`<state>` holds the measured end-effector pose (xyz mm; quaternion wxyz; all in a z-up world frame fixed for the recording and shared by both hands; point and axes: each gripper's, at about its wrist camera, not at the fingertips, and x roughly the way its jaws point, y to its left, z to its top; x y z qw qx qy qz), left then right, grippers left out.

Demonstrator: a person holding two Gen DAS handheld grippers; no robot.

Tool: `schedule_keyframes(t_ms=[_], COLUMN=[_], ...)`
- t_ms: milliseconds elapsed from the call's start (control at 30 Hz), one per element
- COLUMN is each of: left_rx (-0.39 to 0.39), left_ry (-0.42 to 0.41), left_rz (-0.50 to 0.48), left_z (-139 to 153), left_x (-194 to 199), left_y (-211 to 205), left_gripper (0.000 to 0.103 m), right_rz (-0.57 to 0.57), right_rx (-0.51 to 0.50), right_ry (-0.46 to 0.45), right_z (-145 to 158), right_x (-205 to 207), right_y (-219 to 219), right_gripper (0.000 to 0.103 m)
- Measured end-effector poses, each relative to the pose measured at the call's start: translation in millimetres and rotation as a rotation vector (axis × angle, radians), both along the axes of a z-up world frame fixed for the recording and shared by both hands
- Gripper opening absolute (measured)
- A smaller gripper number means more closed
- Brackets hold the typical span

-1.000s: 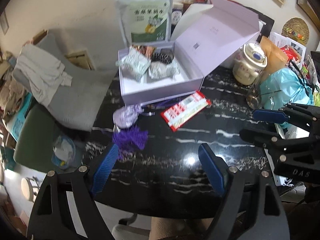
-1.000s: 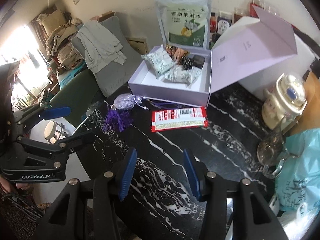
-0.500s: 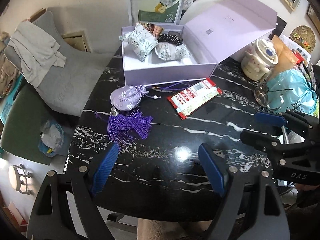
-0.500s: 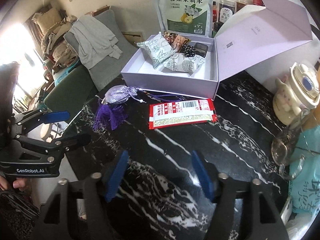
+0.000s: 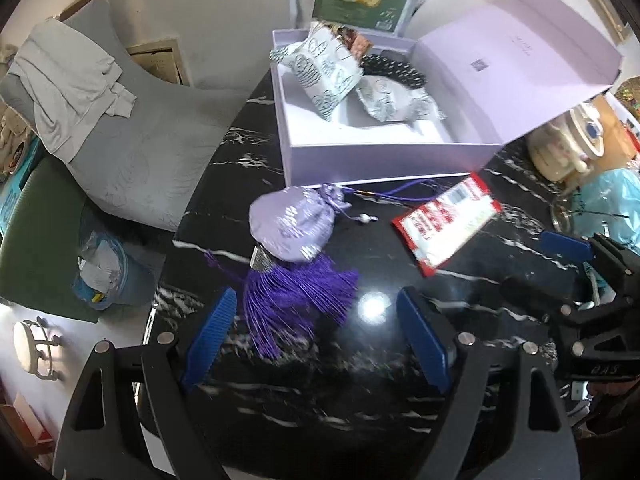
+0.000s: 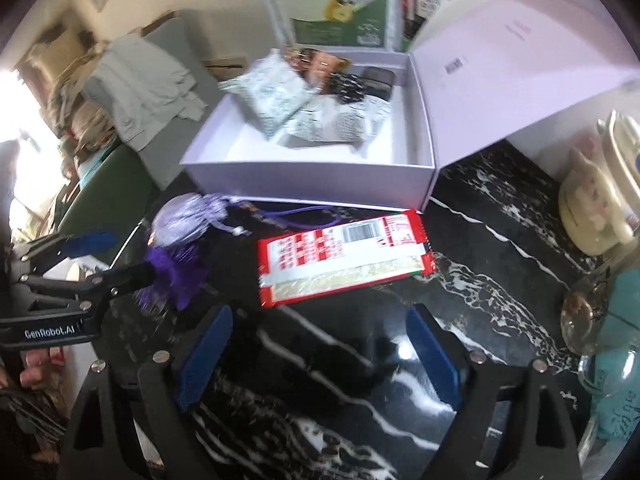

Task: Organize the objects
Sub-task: 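Close left tool on purple sachet while right tool grips red snack packet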

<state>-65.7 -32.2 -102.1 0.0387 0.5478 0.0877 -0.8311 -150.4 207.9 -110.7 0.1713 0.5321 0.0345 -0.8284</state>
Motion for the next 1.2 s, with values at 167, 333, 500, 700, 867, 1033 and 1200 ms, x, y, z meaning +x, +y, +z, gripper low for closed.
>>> schedule_keyframes(t_ms=[167,333,500,700,867,1033,1200], left_rx=[-0.042,-0.063,-0.092,-0.078,-0.044,-0.054,-0.038], left_ry=[0.002,-0.01,-0.016,-0.048,-0.045,-0.04,-0.054], left_rz=[-0.027,-0.043,-0.054,-0.043,-0.04,-0.025,-0.032], left_z=[-11,-22,-29,-46,-55,-59,-65], left_x=[-26,-51,-68,-84,-92,-97,-103], left_y=[-9,-14,-19,-28,-32,-35,-33], left_gripper=[0.082,0.082,0.082,0.082,0.082,0.082,0.08], right_rz=[-0.041,-0.162,-0.254,-0.251,-0.251,-0.236,-0.212], right_rx=[0.006,-0.022,-0.016,0.051,0.134,0.139,0.13], right_ry=[-0.025,-0.069,-0.109,-0.102,-0.081,-0.069,-0.074], right_z=[-9,-22,-36,-46,-53,-56,-58], right_x=[-25,-46,-64,-81,-87,-89,-82], right_y=[0,8,14,-1,-13,-12,-8], right_gripper=[0.089,0.089,0.089,0.089,0.089,0.089,0.091])
